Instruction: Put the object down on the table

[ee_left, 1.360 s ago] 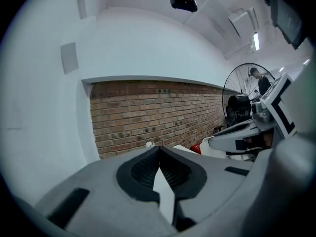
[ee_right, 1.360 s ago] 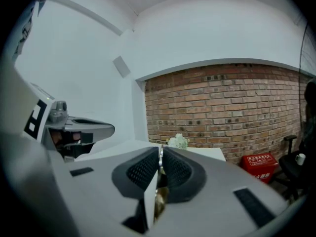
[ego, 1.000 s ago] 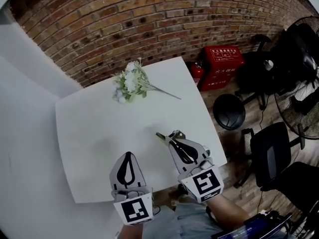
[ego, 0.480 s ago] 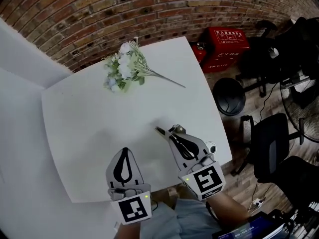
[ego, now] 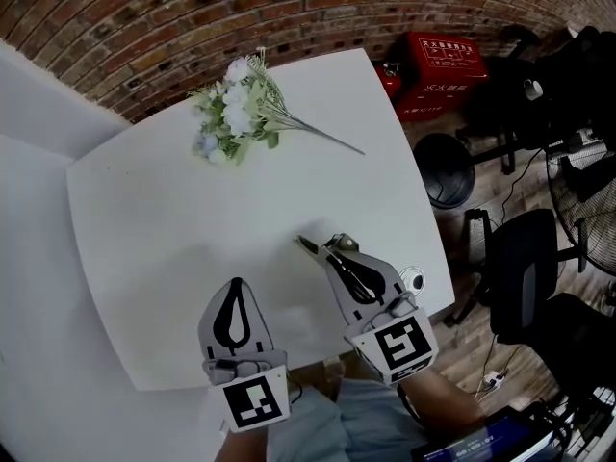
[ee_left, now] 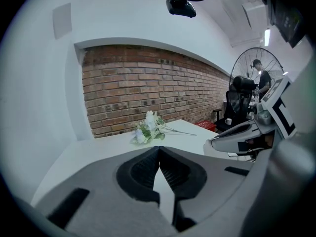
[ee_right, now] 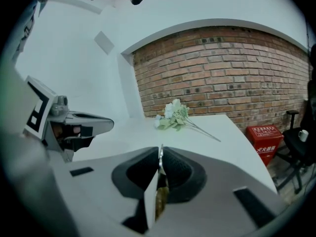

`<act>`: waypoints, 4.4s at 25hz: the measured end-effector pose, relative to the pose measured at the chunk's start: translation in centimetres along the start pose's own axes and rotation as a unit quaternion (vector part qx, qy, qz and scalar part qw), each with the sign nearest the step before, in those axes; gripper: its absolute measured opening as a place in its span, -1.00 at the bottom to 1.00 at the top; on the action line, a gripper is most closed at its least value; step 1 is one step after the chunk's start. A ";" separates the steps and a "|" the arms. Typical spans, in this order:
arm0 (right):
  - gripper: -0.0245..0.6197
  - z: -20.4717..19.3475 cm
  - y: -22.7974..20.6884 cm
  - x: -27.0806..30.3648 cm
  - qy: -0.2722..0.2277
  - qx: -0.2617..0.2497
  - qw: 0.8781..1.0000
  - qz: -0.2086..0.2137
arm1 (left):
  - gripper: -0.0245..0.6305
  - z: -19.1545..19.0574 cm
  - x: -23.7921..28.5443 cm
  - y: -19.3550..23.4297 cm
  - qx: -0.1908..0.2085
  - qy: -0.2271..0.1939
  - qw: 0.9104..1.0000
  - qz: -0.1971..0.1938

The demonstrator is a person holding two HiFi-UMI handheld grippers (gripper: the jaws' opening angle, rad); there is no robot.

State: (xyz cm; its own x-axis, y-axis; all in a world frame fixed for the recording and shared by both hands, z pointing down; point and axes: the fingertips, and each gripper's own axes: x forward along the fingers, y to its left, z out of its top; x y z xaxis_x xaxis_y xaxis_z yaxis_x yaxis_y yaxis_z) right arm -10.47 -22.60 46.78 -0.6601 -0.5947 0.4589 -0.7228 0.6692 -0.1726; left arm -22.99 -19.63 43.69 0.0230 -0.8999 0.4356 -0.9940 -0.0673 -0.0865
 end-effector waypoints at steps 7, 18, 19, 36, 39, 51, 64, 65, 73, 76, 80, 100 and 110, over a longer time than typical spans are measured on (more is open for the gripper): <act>-0.81 -0.7 0.0 0.3 0.008 0.007 1.000 -0.007 | -0.90 -0.6 0.5 0.3 -0.001 0.007 1.000 -0.008; -0.83 -2.0 -0.5 0.7 0.003 -0.006 1.000 -0.017 | -0.90 -1.4 1.0 0.5 -0.001 0.016 1.000 -0.017; -0.83 -2.1 -0.5 0.7 0.004 -0.004 1.000 -0.017 | -0.90 -1.5 1.0 0.5 -0.001 0.017 1.000 -0.017; -0.81 -3.0 -1.1 1.5 0.016 0.026 0.999 -0.024 | -0.90 -2.4 2.1 0.3 0.007 0.031 0.999 -0.023; -0.79 -3.0 -1.5 1.6 0.014 0.024 0.999 -0.028 | -0.90 -2.4 2.2 0.3 0.008 0.032 0.999 -0.023; -0.73 -3.5 -2.7 2.0 0.002 0.018 0.999 -0.032 | -0.90 -2.7 2.8 0.3 0.008 0.037 0.999 -0.027; -0.65 -4.1 -4.1 2.5 0.004 0.037 0.999 -0.034 | -0.90 -2.9 3.5 0.3 0.012 0.043 0.999 -0.027; -0.65 -4.1 -4.2 2.5 0.004 0.038 0.999 -0.035 | -0.90 -2.9 3.6 0.3 0.012 0.043 0.999 -0.027; -0.61 -4.3 -4.7 2.4 0.003 0.042 0.998 -0.035 | -0.90 -2.8 3.7 -0.2 0.016 0.045 0.998 -0.029; -0.59 -4.1 -5.0 2.3 -0.001 0.040 0.998 -0.040 | -0.90 -2.6 3.7 -0.4 0.016 0.043 0.999 -0.028; -0.59 -3.3 -5.5 1.7 -0.014 0.034 0.998 -0.047 | -0.90 -2.2 3.4 -0.5 0.019 0.038 0.999 -0.025; -0.90 5.9 -1.6 -11.2 -0.138 -0.050 0.989 -0.035 | -0.90 9.6 -8.1 -5.1 0.038 -0.129 0.991 0.027; -0.91 9.2 -0.9 -17.0 -0.177 -0.077 0.980 -0.039 | -0.90 13.3 -12.7 -7.5 0.055 -0.188 0.980 0.042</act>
State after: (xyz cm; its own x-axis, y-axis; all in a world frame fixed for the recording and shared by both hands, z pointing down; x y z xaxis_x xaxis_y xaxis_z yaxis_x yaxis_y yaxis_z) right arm -0.47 -17.16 31.09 -0.6531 -0.7460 0.1300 -0.7527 0.6584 -0.0033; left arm -14.44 -13.40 26.89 -0.0009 -0.9979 0.0641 -0.9769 -0.0128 -0.2131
